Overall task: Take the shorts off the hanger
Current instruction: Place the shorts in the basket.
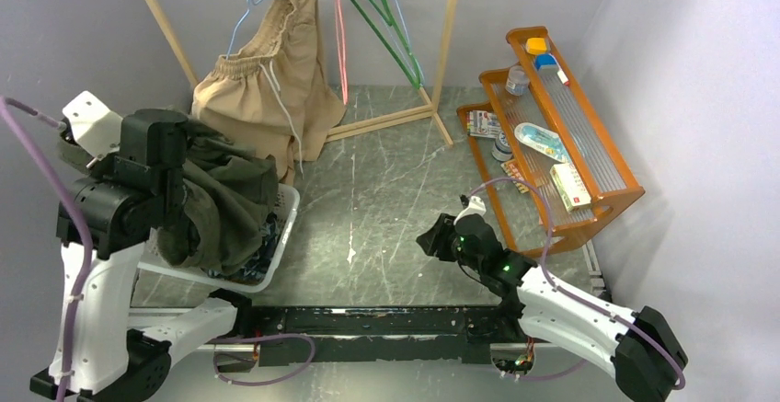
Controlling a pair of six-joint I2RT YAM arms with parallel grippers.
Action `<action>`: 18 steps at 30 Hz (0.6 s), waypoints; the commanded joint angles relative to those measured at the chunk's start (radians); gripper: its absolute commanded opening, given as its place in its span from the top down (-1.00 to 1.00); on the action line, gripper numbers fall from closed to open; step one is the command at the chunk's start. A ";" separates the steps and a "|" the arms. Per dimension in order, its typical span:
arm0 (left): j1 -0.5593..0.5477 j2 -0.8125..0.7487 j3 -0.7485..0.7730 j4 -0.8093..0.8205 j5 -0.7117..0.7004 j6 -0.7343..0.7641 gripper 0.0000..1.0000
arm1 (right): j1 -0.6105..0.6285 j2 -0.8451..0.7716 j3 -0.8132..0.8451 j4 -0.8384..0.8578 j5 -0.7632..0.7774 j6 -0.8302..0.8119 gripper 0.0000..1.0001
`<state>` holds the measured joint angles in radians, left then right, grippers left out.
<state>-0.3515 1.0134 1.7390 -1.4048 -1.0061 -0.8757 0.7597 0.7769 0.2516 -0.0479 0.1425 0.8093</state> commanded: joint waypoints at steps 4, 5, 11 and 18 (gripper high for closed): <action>0.151 0.064 -0.012 0.008 -0.036 0.135 0.87 | 0.001 0.015 0.033 0.042 -0.004 -0.015 0.05; 0.170 0.061 -0.003 0.007 -0.049 0.138 0.86 | 0.001 0.015 0.033 0.037 -0.002 -0.014 0.05; 0.201 0.114 -0.143 0.009 -0.045 0.116 0.86 | 0.002 0.034 0.005 0.097 -0.014 0.002 0.05; 0.238 0.186 -0.505 0.233 0.157 0.032 0.86 | 0.001 0.107 0.046 0.081 -0.038 -0.022 0.05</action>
<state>-0.1459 1.1667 1.3739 -1.3266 -0.9615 -0.8005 0.7597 0.8669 0.2611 0.0254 0.1146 0.8047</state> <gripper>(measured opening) 0.139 0.476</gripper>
